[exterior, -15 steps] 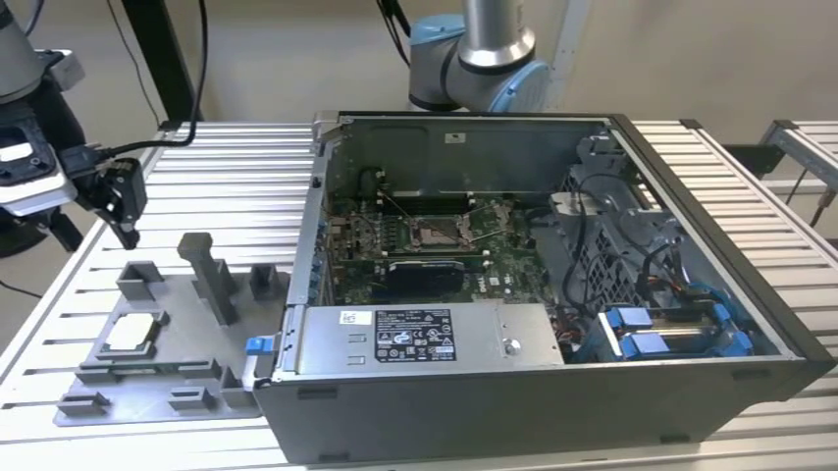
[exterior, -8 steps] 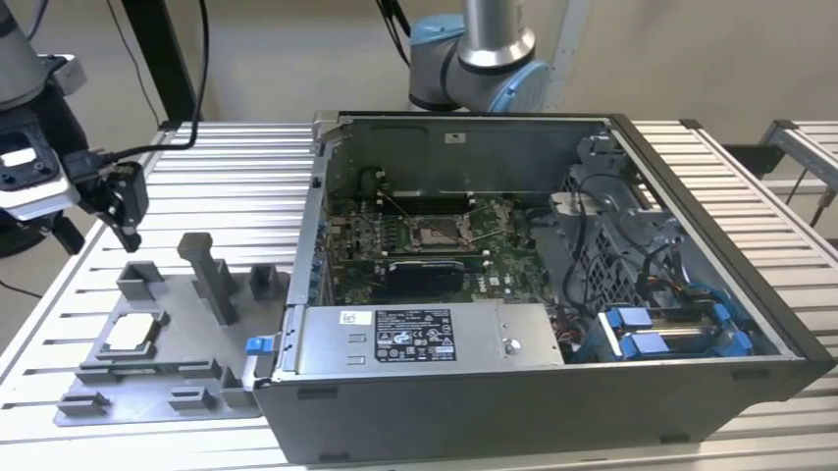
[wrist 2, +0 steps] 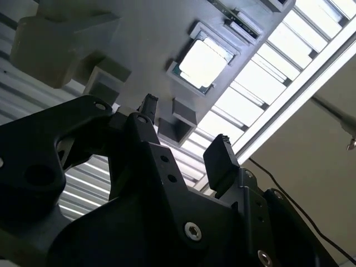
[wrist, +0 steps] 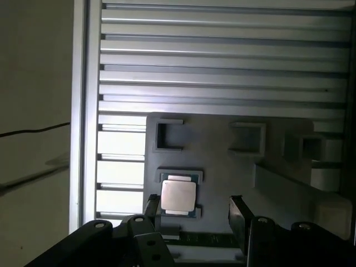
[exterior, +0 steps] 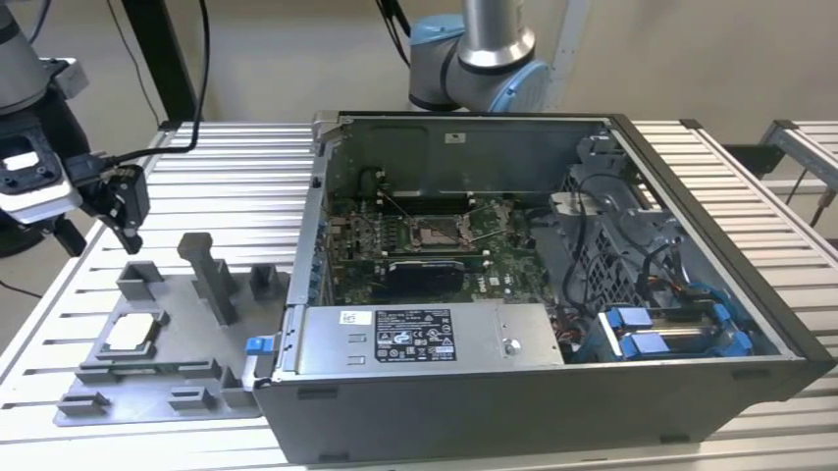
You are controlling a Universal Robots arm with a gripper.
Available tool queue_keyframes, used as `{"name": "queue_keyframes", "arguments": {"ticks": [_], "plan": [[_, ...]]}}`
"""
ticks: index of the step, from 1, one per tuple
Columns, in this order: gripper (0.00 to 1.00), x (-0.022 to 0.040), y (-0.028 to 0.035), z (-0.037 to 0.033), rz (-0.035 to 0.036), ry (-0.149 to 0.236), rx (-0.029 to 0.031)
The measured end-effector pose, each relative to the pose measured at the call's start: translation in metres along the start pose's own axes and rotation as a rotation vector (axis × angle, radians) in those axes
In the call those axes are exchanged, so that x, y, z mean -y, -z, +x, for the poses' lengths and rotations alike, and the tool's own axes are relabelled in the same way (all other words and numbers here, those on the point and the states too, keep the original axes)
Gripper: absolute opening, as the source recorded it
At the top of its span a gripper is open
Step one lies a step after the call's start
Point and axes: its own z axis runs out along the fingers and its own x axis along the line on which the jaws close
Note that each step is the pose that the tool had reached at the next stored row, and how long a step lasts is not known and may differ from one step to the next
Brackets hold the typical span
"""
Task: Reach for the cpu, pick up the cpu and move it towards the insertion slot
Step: 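Pick up the cpu and move it towards the insertion slot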
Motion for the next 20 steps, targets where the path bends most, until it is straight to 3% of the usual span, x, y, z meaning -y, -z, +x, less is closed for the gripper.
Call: {"name": "queue_keyframes", "arguments": {"ticks": [20], "plan": [[1.0, 0.0003, -0.0074, 0.0, 0.0, 0.0, 0.0]]}}
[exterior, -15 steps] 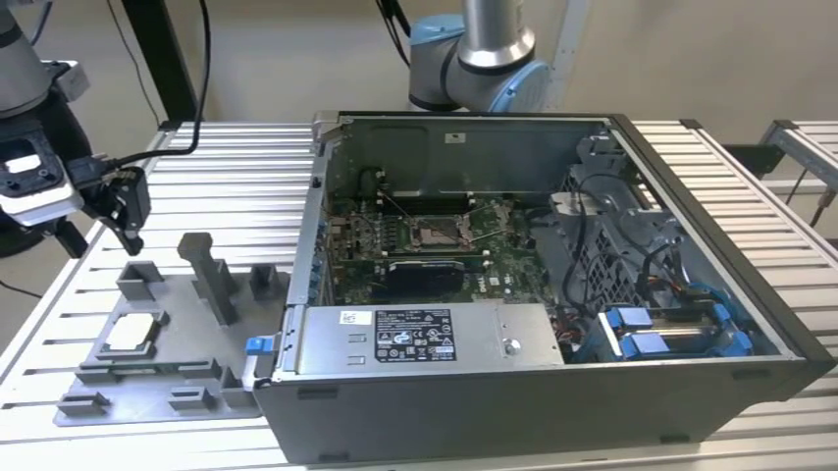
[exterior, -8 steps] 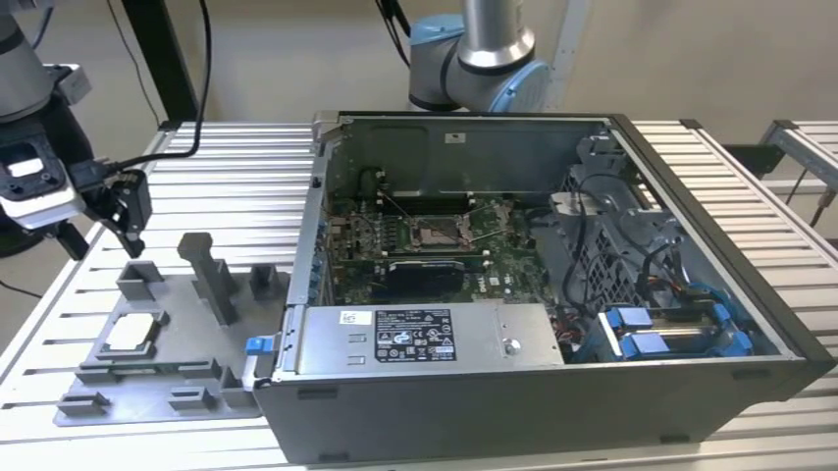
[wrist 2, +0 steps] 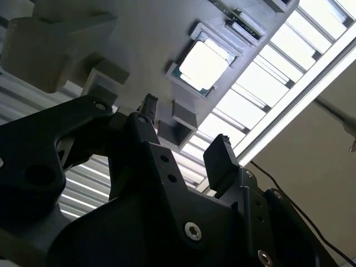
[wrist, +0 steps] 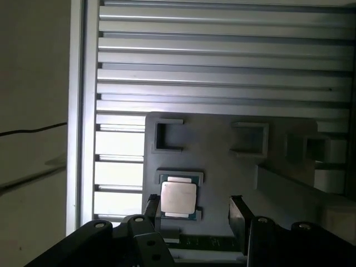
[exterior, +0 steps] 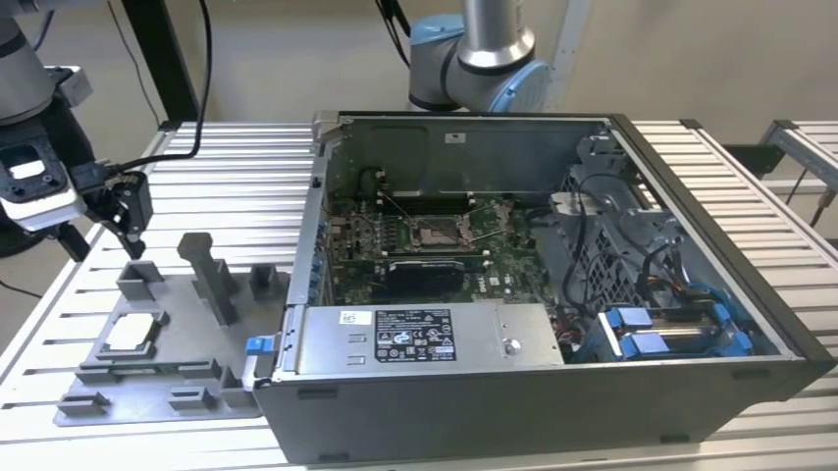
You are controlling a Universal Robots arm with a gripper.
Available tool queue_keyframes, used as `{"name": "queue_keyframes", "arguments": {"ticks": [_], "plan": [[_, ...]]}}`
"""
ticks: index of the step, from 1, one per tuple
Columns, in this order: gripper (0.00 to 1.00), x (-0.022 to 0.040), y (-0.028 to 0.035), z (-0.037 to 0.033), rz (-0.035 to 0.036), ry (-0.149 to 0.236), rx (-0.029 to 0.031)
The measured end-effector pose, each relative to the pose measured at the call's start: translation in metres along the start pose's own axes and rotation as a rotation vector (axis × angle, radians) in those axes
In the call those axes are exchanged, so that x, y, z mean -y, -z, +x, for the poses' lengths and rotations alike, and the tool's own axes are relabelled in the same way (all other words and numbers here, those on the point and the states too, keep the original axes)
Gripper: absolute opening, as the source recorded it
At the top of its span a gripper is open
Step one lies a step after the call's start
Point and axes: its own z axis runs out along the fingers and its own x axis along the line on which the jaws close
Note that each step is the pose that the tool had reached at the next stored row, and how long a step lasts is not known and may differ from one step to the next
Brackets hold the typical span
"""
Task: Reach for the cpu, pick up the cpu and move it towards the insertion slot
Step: 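Pick up the cpu and move it towards the insertion slot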
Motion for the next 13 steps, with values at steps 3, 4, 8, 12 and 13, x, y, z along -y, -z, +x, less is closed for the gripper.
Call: {"name": "queue_keyframes", "arguments": {"ticks": [3, 4, 8, 12, 13], "plan": [[1.0, 0.0, -0.0007, 0.0, 0.0, 0.0, 0.0], [1.0, 0.0, -0.0009, 0.0, 0.0, 0.0, 0.0], [1.0, 0.0001, -0.0023, 0.0, 0.0, 0.0, -0.0001], [1.0, 0.0001, -0.0024, 0.0, 0.0, 0.0, 0.0], [1.0, 0.0001, -0.0024, 0.0, 0.0, 0.0, -0.0001]]}}
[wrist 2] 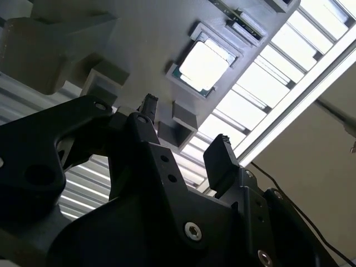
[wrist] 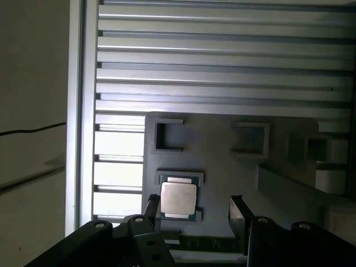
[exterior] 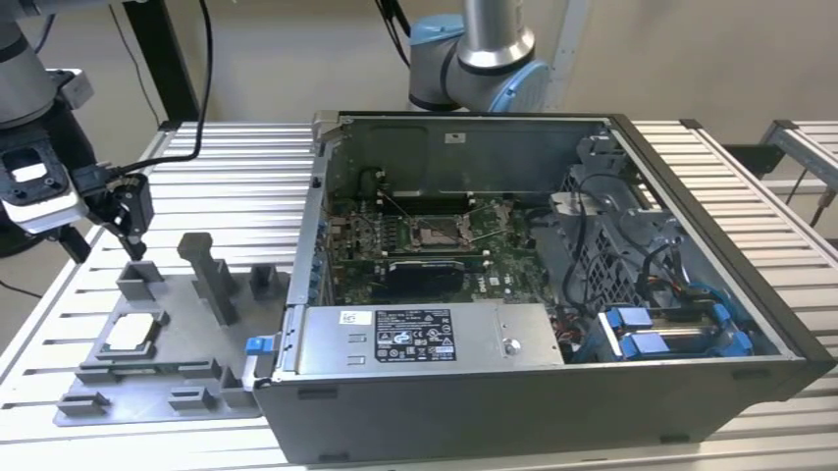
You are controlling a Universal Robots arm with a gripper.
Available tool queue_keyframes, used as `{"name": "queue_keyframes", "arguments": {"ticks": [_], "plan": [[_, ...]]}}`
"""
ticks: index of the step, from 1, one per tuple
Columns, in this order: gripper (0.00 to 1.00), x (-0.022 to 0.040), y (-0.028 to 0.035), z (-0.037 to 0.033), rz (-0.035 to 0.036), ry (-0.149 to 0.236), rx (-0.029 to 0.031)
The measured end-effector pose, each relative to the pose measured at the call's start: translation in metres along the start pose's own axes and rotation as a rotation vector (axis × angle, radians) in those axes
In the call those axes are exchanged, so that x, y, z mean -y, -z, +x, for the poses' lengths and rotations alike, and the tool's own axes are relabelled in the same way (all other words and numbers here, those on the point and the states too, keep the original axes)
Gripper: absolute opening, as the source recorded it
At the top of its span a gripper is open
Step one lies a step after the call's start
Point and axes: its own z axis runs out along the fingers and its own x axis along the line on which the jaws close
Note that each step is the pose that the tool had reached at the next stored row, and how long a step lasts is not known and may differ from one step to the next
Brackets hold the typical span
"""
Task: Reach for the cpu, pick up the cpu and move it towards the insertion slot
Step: 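Pick up the cpu and move it towards the insertion slot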
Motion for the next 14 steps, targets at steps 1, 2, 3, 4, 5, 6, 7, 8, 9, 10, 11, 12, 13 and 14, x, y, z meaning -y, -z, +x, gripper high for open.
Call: {"name": "queue_keyframes", "arguments": {"ticks": [1, 2, 3, 4, 5, 6, 7, 8, 9, 10, 11, 12, 13, 14], "plan": [[1.0, 0.0, -0.0001, 0.0, -0.0001, 0.0, 0.0001], [1.0, 0.0, -0.0003, 0.0, -0.0001, 0.0, 0.0001], [1.0, 0.0, -0.0006, 0.0, -0.0001, 0.0, 0.0002], [1.0, 0.0, -0.0008, 0.0, 0.0, 0.0, 0.0001], [1.0, 0.0001, -0.0011, 0.0, -0.0001, 0.0, 0.0001], [1.0, 0.0001, -0.0013, 0.0, -0.0001, 0.0, 0.0001], [1.0, 0.0001, -0.0017, 0.0, -0.0001, 0.0, 0.0002], [1.0, 0.0001, -0.002, 0.0, -0.0001, 0.0, 0.0001], [1.0, 0.0002, -0.0024, 0.0001, -0.0001, 0.0, 0.0001], [1.0, 0.0004, -0.0027, -0.0001, 0.0, 0.0, 0.0], [1.0, 0.0004, -0.003, -0.0001, 0.0001, 0.0, 0.0], [1.0, 0.0005, -0.0034, 0.0, 0.0, 0.0, 0.0], [1.0, 0.0006, -0.0037, 0.0, 0.0, 0.0, 0.0], [1.0, 0.0009, -0.0043, 0.0, -0.0001, 0.0, 0.0001]]}}
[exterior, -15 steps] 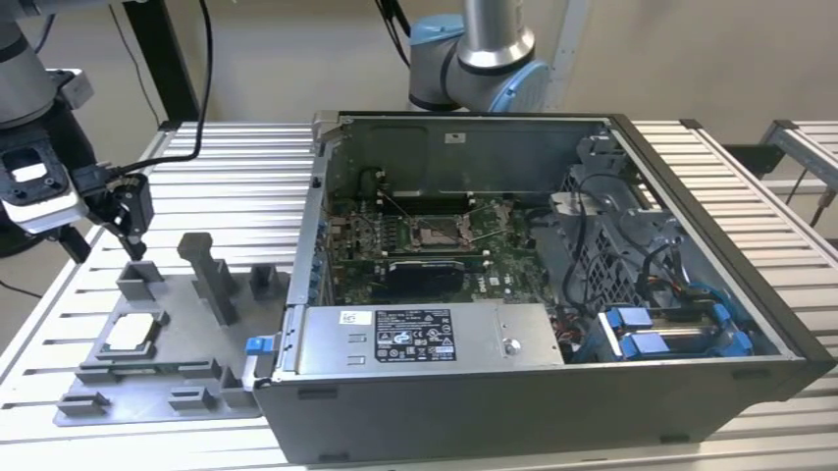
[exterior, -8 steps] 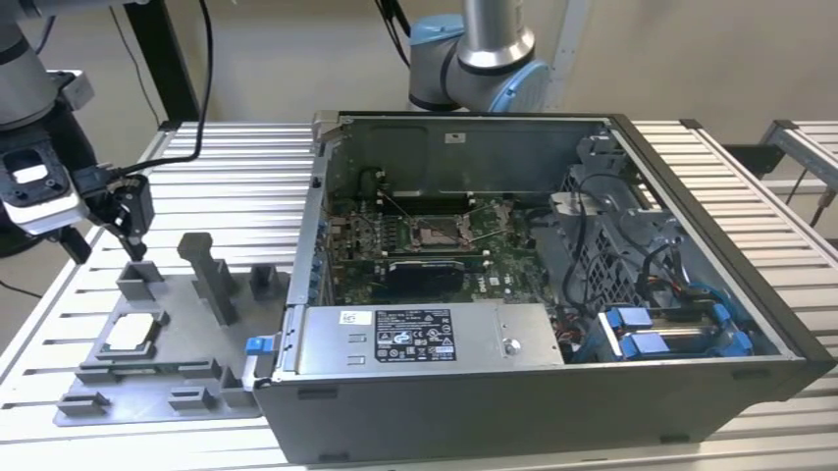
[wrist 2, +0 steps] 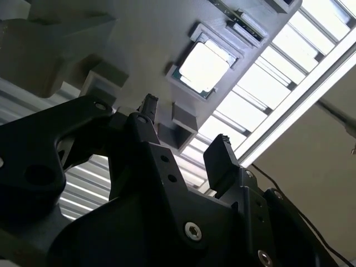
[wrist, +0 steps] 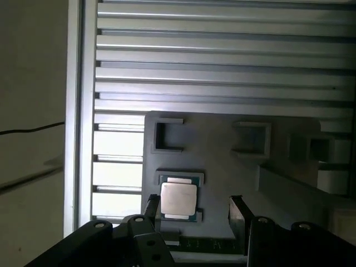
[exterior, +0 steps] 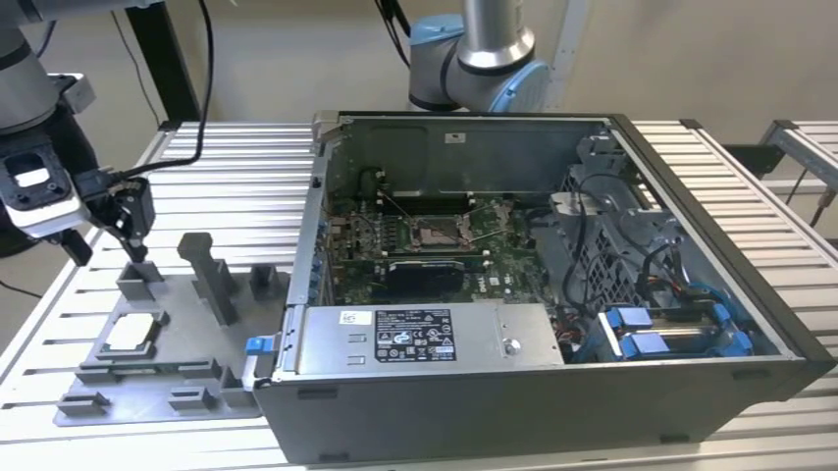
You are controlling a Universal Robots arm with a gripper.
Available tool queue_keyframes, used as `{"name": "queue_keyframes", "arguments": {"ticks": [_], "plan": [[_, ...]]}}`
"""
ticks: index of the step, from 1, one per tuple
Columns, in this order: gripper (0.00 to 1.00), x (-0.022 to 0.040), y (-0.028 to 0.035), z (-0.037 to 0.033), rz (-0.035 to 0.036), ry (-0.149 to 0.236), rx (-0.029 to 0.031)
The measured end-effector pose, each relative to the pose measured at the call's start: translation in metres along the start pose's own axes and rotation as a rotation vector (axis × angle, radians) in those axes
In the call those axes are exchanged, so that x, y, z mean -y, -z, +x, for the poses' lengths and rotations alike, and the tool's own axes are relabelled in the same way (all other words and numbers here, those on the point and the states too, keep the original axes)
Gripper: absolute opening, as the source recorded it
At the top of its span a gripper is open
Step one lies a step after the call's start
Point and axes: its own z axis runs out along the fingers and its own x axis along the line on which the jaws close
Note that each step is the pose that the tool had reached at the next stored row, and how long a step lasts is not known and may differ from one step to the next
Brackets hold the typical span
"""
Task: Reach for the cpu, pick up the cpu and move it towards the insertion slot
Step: 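Pick up the cpu and move it towards the insertion slot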
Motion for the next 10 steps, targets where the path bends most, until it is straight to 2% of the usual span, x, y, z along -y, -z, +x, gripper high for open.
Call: {"name": "queue_keyframes", "arguments": {"ticks": [5, 10], "plan": [[1.0, 0.0018, -0.0056, 0.0, 0.0, 0.0, 0.0], [1.0, 0.0039, -0.0143, 0.0002, 0.0, 0.0, 0.0]]}}
